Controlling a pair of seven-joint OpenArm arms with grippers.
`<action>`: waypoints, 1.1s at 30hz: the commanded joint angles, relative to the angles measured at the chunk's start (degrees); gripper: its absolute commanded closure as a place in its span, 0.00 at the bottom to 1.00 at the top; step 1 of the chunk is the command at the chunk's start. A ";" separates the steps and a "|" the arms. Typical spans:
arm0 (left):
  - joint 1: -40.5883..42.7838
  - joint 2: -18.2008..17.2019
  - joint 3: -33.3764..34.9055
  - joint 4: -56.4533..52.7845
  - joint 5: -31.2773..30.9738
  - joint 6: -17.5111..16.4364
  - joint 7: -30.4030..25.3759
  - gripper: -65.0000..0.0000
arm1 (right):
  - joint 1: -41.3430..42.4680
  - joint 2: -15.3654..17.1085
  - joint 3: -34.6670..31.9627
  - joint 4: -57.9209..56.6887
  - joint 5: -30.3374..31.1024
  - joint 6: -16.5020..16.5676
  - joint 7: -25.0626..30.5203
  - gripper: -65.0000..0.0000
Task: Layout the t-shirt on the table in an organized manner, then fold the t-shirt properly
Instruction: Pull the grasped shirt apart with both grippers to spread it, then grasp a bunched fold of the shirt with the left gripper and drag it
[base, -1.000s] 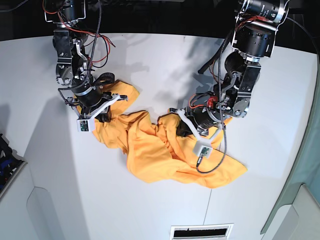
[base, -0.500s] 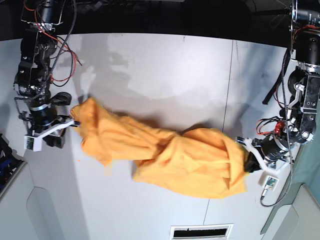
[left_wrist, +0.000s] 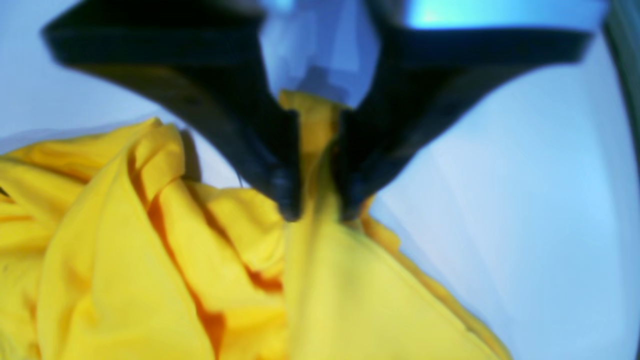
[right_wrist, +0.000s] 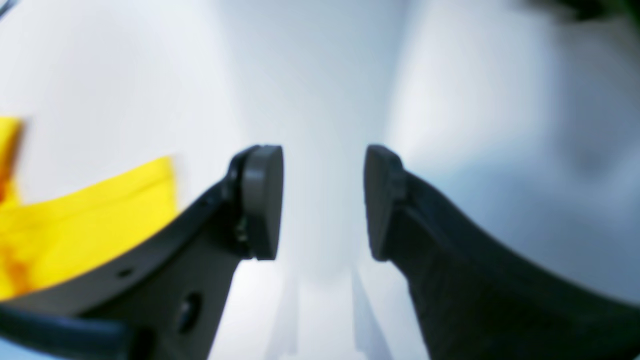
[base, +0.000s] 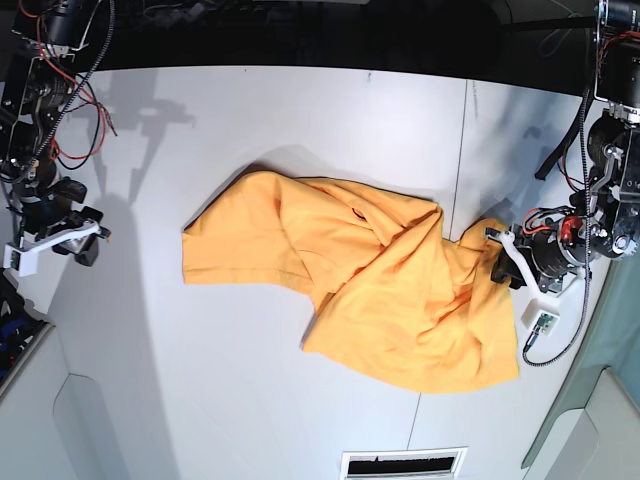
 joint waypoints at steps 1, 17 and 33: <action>-0.85 -0.98 -0.42 0.94 -0.42 0.02 -1.38 0.62 | 0.79 -0.74 -0.57 0.74 1.01 1.53 1.14 0.59; -0.20 -0.59 -5.81 8.17 -3.65 0.76 -2.08 0.61 | 4.20 -7.41 -13.22 -16.63 -12.48 -5.42 13.14 0.43; 1.07 15.19 3.85 12.46 -3.17 -12.00 -2.73 0.61 | 4.13 -6.47 -2.51 -13.49 -6.40 -1.46 8.70 0.43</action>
